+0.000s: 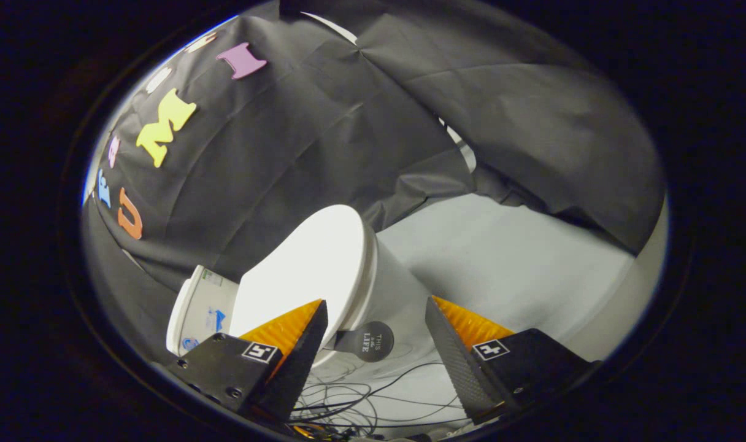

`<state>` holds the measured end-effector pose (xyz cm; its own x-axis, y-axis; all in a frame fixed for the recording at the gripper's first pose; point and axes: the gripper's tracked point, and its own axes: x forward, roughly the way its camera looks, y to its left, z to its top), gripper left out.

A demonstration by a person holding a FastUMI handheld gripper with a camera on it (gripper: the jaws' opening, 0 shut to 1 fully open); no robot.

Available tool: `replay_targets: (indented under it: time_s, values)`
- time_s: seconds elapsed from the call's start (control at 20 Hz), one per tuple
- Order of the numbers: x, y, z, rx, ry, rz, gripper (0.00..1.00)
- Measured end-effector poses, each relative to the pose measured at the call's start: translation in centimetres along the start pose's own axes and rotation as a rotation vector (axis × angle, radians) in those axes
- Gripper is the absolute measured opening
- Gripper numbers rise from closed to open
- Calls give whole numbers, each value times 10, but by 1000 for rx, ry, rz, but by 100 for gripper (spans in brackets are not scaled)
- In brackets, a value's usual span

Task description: Open the toilet lid.

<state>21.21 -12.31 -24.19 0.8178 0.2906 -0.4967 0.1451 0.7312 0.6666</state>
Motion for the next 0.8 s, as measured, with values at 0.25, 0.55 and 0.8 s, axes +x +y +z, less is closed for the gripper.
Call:
replay_targets:
  time_s: [0.25, 0.55, 0.8]
  values:
    - [10, -7, -12, 39, 64, 37, 98]
    - [17, -10, -27, 132, 136, 93, 85]
    - [23, -5, -35, 233, 184, 150, 68]
